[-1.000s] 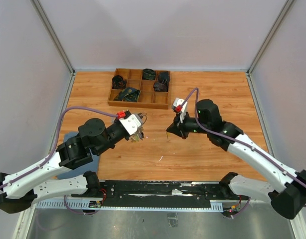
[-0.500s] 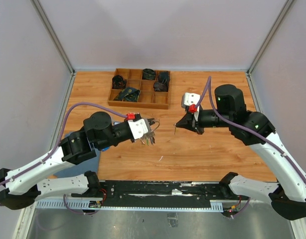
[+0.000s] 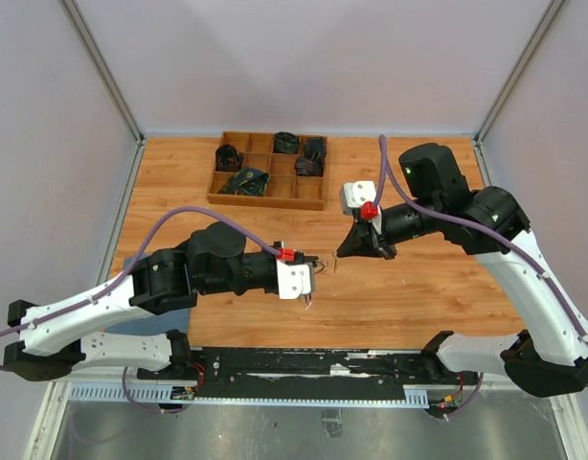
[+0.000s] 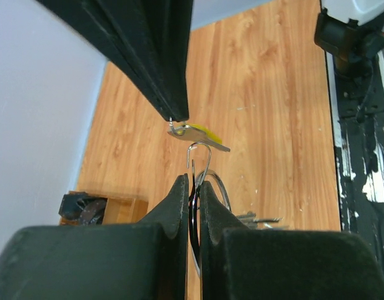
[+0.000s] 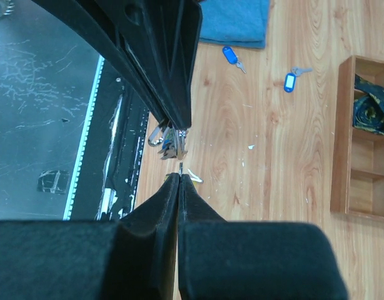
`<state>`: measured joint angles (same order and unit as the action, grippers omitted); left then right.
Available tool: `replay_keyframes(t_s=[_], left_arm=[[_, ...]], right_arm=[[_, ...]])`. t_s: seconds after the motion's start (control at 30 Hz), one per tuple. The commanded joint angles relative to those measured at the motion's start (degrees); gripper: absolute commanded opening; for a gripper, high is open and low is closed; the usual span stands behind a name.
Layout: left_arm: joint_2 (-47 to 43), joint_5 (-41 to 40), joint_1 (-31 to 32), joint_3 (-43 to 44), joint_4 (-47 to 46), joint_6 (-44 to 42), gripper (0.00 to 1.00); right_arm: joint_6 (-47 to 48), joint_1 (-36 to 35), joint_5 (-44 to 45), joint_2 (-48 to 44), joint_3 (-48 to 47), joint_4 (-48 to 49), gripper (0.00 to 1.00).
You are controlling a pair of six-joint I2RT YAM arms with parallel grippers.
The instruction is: Put the keys on the keyring
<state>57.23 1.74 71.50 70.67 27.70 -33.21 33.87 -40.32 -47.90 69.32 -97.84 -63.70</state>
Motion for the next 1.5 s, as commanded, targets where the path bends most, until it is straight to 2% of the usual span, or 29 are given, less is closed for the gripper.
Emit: replay_keyframes(t_s=[0.0,0.3,0.8,1.47], left_arm=[[0.18,-0.40,1.71,2.96,1.75,-1.72,0.00],[1.20,-2.02,3.97,3.53,3.00,-2.28,0.00],[1.48,-1.29,4.19,3.44,3.17,-2.16,0.00],[1.04,-0.31,4.17,4.64,4.04,-2.03,0.01]], right_arm=[[3.80,-2.28,-2.87,0.94,-3.22,-4.42,0.00],[5.06,-3.65,-5.83,3.44,-4.38,-5.00,0.00],[6.69,-6.85,-8.32,5.72,-6.09,-6.68,0.00],[7.72,-8.38,-4.03,7.26,-5.81,-9.40,0.00]])
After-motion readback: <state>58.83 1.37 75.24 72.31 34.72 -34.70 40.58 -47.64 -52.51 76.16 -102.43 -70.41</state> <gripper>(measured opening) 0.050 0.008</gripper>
